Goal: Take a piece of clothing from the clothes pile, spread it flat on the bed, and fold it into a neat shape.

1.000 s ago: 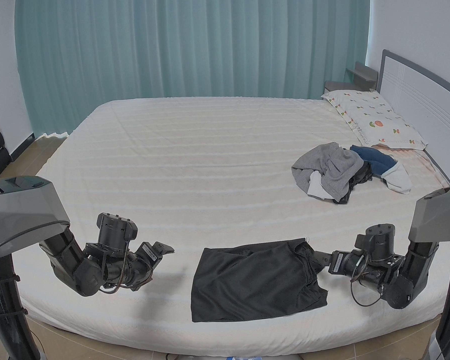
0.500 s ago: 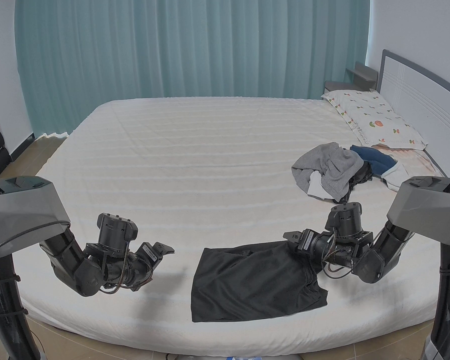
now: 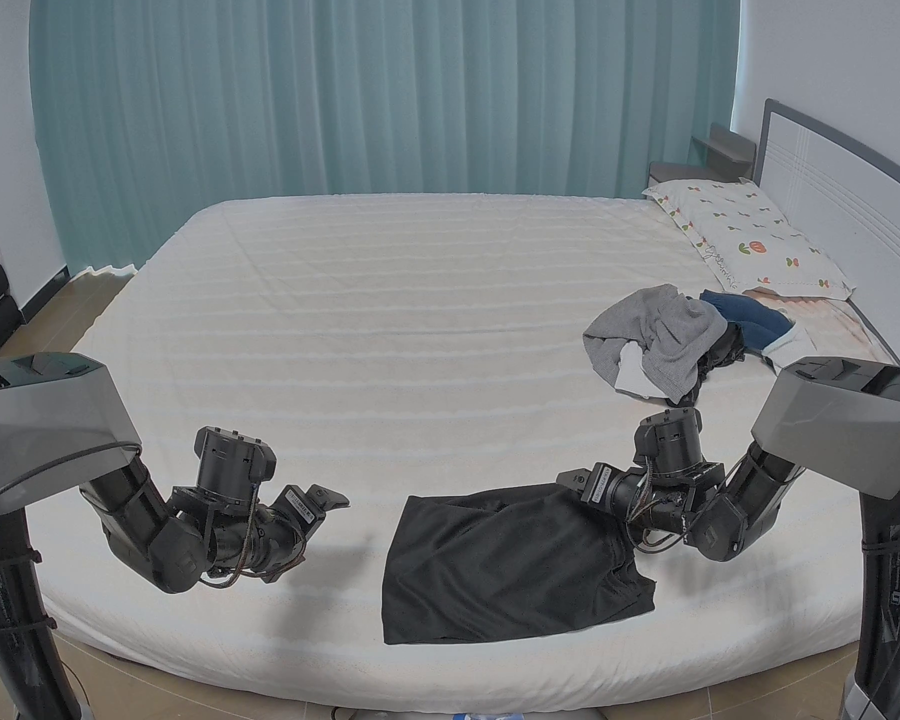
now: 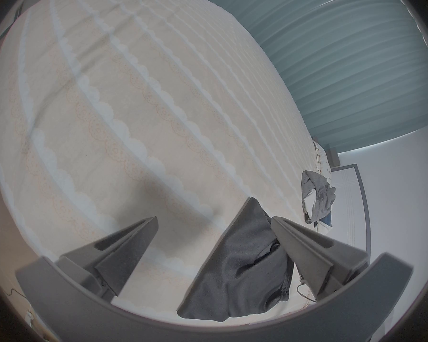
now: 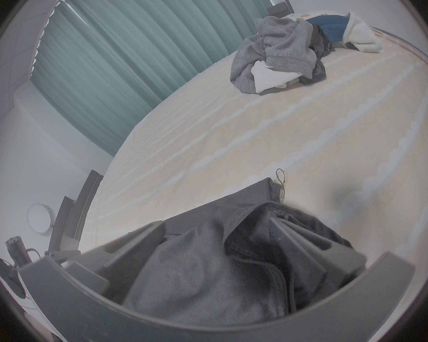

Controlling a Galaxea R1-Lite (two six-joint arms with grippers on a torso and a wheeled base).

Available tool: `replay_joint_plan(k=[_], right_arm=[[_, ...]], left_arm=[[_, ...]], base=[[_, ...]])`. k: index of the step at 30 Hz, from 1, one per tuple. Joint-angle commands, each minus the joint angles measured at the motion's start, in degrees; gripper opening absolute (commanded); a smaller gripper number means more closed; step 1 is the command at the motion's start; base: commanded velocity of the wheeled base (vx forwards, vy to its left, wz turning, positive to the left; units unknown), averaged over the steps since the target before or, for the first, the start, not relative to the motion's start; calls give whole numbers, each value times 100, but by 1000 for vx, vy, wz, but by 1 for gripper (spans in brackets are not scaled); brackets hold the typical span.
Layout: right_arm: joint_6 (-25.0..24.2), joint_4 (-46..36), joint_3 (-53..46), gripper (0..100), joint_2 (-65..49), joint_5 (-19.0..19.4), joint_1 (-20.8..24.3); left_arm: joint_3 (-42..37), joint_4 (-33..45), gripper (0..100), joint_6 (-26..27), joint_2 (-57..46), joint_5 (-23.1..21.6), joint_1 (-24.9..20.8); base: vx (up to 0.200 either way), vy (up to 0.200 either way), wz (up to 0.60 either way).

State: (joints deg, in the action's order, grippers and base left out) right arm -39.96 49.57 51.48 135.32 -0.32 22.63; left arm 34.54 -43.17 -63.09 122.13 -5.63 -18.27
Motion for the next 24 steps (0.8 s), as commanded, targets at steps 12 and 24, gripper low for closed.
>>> replay_joint_plan(k=[12,24], right_arm=[[-152,-290,301,0,153,-74,-505],[-337,-316,389,100,241,-39,-619]], left_arm=[[1,-8,100,7,13,1,-1],[1,-8,100,-2,13,9,-1]], base=[[0,0,0],[0,0,0]])
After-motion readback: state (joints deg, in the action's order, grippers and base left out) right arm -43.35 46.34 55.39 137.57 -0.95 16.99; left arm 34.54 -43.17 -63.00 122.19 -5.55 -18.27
